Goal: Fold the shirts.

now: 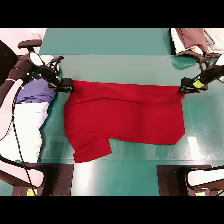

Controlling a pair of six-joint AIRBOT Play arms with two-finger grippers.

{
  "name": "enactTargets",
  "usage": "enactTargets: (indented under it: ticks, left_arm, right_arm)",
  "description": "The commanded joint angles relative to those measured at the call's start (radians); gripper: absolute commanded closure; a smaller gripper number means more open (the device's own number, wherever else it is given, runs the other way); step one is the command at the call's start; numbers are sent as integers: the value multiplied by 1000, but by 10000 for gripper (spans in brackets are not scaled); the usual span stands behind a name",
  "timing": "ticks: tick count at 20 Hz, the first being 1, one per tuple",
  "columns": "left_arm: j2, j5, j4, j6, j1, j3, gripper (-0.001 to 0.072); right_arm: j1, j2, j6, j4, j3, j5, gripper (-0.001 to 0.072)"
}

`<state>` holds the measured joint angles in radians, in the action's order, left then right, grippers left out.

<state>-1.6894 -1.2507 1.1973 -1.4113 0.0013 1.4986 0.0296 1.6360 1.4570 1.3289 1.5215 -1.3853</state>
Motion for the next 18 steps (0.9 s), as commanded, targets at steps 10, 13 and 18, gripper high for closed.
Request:
enactTargets:
  ticks: [10, 13, 18]
  left_arm:
    - [554, -48, 76, -53, -1, -626, 79]
    - [655, -18, -21, -56, -1, -843, 80]
    - [673, 85, -196, -13, -2, -1011, 100]
  right_arm:
    - [108, -451, -60, -243, -410, -27, 281]
    - [108, -527, -65, -265, -477, -3, 281]
    - [107, -554, -69, -265, -480, -4, 281]
